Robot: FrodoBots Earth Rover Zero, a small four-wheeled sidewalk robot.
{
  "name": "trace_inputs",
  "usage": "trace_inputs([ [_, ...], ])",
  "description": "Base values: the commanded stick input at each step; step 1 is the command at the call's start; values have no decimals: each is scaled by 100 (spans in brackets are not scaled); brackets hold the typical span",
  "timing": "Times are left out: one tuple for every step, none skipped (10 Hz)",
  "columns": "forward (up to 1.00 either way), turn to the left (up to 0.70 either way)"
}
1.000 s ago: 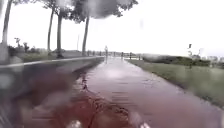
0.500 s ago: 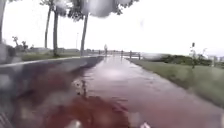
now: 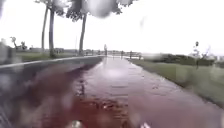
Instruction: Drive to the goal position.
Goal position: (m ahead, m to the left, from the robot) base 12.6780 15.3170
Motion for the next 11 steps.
trace_inputs([
  [70, 0],
  [70, 0],
  [70, 0],
  [70, 0],
  [70, 0],
  [70, 0],
  [70, 0],
  [70, 0],
  [70, 0],
  [70, 0],
  [70, 0],
])
